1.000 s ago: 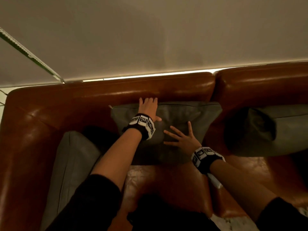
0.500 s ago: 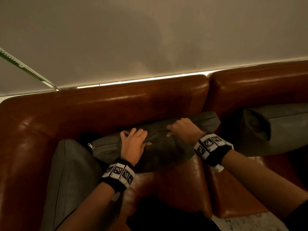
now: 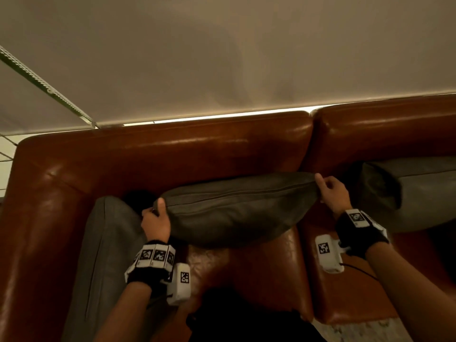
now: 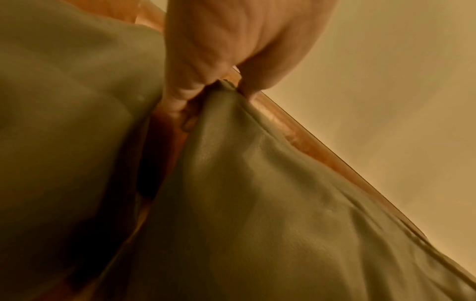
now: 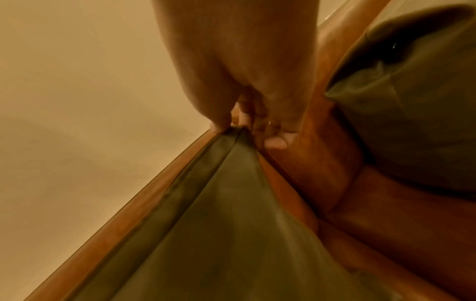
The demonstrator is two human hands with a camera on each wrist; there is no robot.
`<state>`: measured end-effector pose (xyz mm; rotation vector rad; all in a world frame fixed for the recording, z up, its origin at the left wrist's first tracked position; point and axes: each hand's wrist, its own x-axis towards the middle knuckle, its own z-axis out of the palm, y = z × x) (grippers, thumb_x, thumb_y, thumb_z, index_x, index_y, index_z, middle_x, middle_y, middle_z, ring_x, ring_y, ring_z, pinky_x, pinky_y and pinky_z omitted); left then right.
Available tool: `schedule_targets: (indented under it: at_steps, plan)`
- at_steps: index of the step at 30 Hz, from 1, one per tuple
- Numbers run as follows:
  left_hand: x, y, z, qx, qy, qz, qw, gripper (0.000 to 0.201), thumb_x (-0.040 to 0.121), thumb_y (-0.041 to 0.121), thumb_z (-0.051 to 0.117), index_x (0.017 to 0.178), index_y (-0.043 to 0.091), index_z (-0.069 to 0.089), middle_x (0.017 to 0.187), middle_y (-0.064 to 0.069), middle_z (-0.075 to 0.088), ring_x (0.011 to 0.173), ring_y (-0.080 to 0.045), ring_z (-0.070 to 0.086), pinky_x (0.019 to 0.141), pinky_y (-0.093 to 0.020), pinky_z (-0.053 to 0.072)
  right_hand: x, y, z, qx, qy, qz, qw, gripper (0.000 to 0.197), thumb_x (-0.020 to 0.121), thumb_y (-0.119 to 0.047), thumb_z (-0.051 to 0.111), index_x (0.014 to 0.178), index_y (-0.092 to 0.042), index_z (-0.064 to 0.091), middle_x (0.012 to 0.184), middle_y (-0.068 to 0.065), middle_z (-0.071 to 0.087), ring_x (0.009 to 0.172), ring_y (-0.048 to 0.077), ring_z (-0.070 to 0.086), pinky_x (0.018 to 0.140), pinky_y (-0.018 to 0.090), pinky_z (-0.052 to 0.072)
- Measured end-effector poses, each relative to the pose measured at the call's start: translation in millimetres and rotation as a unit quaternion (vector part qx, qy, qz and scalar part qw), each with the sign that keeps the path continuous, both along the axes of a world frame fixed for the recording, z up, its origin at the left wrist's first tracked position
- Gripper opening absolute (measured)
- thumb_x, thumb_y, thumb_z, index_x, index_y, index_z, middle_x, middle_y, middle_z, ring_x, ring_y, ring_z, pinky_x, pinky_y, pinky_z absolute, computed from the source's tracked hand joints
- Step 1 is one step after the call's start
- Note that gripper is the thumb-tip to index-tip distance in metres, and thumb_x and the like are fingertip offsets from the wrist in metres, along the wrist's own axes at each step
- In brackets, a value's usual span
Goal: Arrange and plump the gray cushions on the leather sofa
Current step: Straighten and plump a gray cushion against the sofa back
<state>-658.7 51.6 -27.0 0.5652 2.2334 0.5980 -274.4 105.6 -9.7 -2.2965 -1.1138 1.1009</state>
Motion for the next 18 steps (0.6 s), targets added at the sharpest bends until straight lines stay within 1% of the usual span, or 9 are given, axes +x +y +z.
schedule_targets:
  at_steps: [3,5,6,8,10,12,13,15,18]
  plan:
    - [17.0,8.9,2.9,0.038,0.010,-0.043,0.998,0.051,0.099,0.037,0.032,0.122,-0.005,0.047,0.127,-0.030,0.051,0.119,-0.042,0.047,0.097,-0.043,0.036,-29.1,-2.6,-5.2,0.057,-0.020,0.079,0.995,0.035,0.097,-0.032,0.042,0.096,-0.001,0.059,0.098,0.022,0.063,0.098,0.036,0.059,0.073,0.029,0.035]
    - [12.8,7.6,7.7,0.076,0.029,-0.053,0.995,0.045,0.099,0.034,0.034,0.117,-0.004,0.049,0.120,-0.030,0.055,0.113,-0.042,0.051,0.092,-0.043,0.038,-27.2,-14.4,-0.6,0.097,-0.033,0.119,0.988,0.029,0.098,-0.021,0.042,0.097,0.001,0.061,0.097,0.023,0.064,0.096,0.036,0.061,0.072,0.029,0.036]
    - [5.3,6.1,8.2,0.083,0.035,-0.046,0.995,0.043,0.098,0.034,0.036,0.115,-0.003,0.049,0.118,-0.029,0.056,0.111,-0.042,0.052,0.092,-0.043,0.039,-17.0,-20.0,4.3,0.113,-0.038,0.102,0.988,0.030,0.099,-0.021,0.041,0.098,0.001,0.061,0.096,0.023,0.063,0.096,0.036,0.060,0.073,0.030,0.037]
    - [-8.6,1.8,8.0,0.076,0.032,-0.034,0.996,0.041,0.097,0.033,0.042,0.114,-0.004,0.049,0.116,-0.028,0.056,0.111,-0.041,0.052,0.092,-0.044,0.039,5.8,-27.4,12.4,0.111,-0.033,0.038,0.993,0.037,0.099,-0.027,0.039,0.099,0.004,0.060,0.093,0.022,0.061,0.093,0.032,0.057,0.070,0.029,0.032]
    - [-13.4,-1.0,3.1,0.043,0.020,-0.032,0.998,0.041,0.096,0.029,0.044,0.118,-0.006,0.047,0.119,-0.029,0.055,0.114,-0.041,0.050,0.095,-0.044,0.039,12.9,-29.2,12.0,0.073,-0.029,0.004,0.997,0.041,0.099,-0.030,0.038,0.102,0.005,0.059,0.099,0.023,0.061,0.096,0.032,0.056,0.073,0.027,0.030]
    - [-12.2,-1.4,-5.2,0.001,0.003,-0.026,1.000,0.043,0.096,0.025,0.046,0.123,-0.007,0.044,0.126,-0.028,0.052,0.119,-0.041,0.048,0.098,-0.042,0.037,8.5,-21.6,-0.8,0.042,-0.024,0.005,0.999,0.043,0.099,-0.032,0.037,0.107,0.004,0.058,0.108,0.024,0.061,0.103,0.036,0.055,0.078,0.029,0.035]
    - [-11.6,-1.9,-6.6,-0.017,-0.010,-0.022,1.000,0.043,0.095,0.024,0.046,0.127,-0.005,0.042,0.130,-0.028,0.050,0.121,-0.040,0.046,0.099,-0.041,0.037,8.1,-18.0,-8.1,0.022,-0.023,0.002,0.999,0.045,0.099,-0.036,0.037,0.109,0.003,0.058,0.112,0.024,0.060,0.104,0.038,0.056,0.081,0.034,0.041]
    - [-11.7,0.8,-8.0,-0.039,-0.017,-0.034,0.999,0.047,0.095,0.033,0.042,0.130,0.002,0.043,0.134,-0.025,0.047,0.122,-0.040,0.045,0.100,-0.041,0.036,8.1,-8.9,-14.2,-0.011,0.010,-0.047,0.999,0.054,0.095,-0.048,0.039,0.115,-0.001,0.057,0.117,0.020,0.058,0.105,0.038,0.056,0.087,0.046,0.050]
    - [-11.6,15.0,-3.5,-0.067,-0.006,-0.059,0.996,0.069,0.092,0.058,0.033,0.134,0.004,0.046,0.139,-0.021,0.046,0.128,-0.038,0.042,0.106,-0.043,0.033,1.6,9.0,-10.3,-0.037,0.003,-0.083,0.996,0.071,0.089,-0.065,0.033,0.114,-0.004,0.059,0.115,0.021,0.056,0.109,0.040,0.054,0.095,0.047,0.046]
